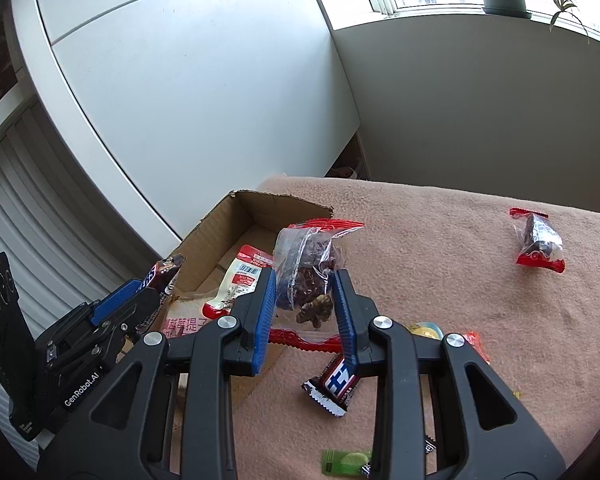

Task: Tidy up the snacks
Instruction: 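Drop the Snickers bar into the box with the left tool while the right drops the bag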

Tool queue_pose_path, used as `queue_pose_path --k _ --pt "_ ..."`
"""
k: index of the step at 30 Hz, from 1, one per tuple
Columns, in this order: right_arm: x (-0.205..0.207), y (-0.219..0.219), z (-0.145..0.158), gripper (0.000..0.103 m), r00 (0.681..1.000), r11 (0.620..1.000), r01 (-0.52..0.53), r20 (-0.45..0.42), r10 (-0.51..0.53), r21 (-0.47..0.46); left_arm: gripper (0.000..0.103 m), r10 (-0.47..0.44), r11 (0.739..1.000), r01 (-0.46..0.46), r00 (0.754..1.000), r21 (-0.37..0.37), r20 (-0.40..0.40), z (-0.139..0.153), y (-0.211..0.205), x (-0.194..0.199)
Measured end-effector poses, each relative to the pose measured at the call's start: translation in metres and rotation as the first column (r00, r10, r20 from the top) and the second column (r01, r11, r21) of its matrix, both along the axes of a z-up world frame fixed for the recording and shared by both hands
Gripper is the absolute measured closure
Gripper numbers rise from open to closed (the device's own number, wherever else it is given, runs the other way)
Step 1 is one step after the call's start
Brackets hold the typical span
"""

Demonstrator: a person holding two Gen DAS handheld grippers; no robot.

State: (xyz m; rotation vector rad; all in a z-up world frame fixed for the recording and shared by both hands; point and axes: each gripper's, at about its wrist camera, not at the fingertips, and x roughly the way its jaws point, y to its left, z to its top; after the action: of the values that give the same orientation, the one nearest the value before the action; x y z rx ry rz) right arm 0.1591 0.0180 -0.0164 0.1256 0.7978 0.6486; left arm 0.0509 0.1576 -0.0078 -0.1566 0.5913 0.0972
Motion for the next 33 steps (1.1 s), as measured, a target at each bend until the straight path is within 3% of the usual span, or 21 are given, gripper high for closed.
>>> queue_pose_path --k 17,18,21,24,33 --pt "0.020 0.055 -0.009 0.070 0.998 0.997 -0.069 0.001 0.069 -0.024 0.075 0.058 0.998 -0.058 0.998 -0.002 -0.038 -0.006 0.024 0.024" --pt "0.019 0.056 -0.008 0.068 0.998 0.997 -0.069 0.007 0.069 -0.021 0.075 0.060 0.998 -0.060 0.997 -0.002 -0.039 -0.006 0.024 0.026" --pt "0.015 0.056 -0.003 0.039 0.998 0.998 -0.061 0.030 0.061 -0.002 0.073 0.076 0.997 -0.076 0.996 -0.004 -0.038 -0.004 0.027 0.026" --pt "0.012 0.057 0.000 0.039 0.997 0.998 -0.062 0.040 0.062 0.001 0.063 0.093 0.996 -0.093 0.995 -0.017 -0.027 -0.002 0.031 0.023" --pt "-0.002 0.036 0.003 0.030 0.998 0.999 -0.043 0.052 0.045 -0.030 0.063 0.100 0.995 -0.100 0.995 -0.029 -0.010 0.002 0.034 0.013"
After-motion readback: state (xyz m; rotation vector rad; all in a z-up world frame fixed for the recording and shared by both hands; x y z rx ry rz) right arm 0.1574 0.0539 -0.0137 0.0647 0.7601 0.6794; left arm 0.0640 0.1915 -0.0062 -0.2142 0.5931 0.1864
